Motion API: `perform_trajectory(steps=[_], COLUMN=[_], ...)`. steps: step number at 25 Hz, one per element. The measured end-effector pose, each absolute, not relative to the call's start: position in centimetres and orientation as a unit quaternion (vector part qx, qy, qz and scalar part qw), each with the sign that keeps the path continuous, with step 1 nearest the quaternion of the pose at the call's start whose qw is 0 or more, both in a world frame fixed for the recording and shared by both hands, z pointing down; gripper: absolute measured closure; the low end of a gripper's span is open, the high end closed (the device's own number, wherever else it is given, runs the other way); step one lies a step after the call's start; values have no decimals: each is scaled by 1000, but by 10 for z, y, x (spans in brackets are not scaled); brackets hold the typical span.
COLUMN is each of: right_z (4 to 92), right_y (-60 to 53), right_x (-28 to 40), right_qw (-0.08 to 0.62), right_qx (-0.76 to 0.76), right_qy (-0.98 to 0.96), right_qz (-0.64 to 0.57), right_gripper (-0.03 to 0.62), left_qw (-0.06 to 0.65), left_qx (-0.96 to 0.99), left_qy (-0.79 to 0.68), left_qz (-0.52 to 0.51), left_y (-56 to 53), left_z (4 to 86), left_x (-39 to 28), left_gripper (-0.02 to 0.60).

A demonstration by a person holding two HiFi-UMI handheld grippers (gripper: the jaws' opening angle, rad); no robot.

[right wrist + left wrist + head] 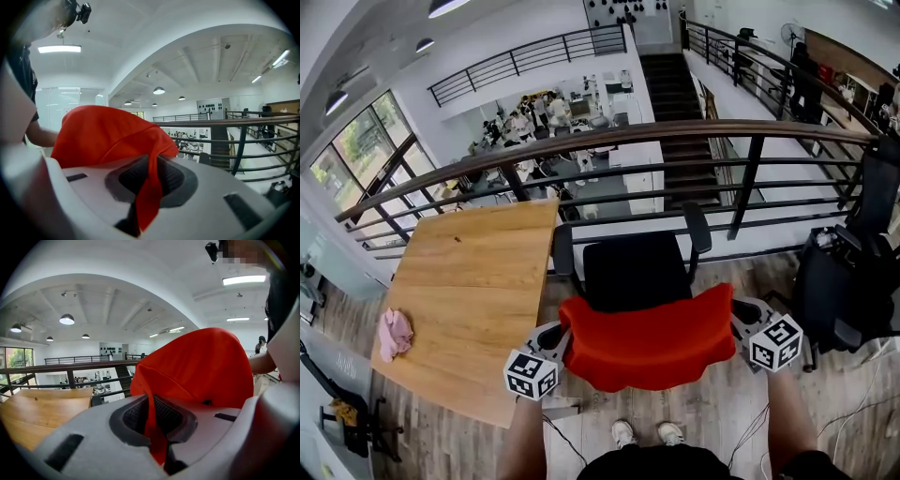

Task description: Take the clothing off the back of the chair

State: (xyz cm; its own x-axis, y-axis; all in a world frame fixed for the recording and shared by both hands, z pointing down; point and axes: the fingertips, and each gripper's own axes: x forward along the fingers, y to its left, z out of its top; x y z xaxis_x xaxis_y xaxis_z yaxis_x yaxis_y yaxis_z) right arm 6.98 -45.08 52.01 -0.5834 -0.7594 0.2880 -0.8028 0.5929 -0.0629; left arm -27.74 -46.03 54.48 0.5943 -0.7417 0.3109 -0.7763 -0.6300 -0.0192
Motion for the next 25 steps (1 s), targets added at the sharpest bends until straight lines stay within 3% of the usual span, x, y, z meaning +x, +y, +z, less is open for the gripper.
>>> perform_trajectory(steps=[3, 25], right_z=[519, 432], right_y=[-451, -430], right_x=[73, 95], right_qw=[122, 44], right_qx=[457, 552], right_qy=[-878, -832], right_qz=[78, -27], right_gripper=[568, 572], left_qw=[42, -45], left_qx=[887, 860], left_qy=[-435, -502], left_qz=[150, 77], left_y=[-459, -447], left_z=[541, 448], left_x=[-279, -309], left_gripper=[553, 555])
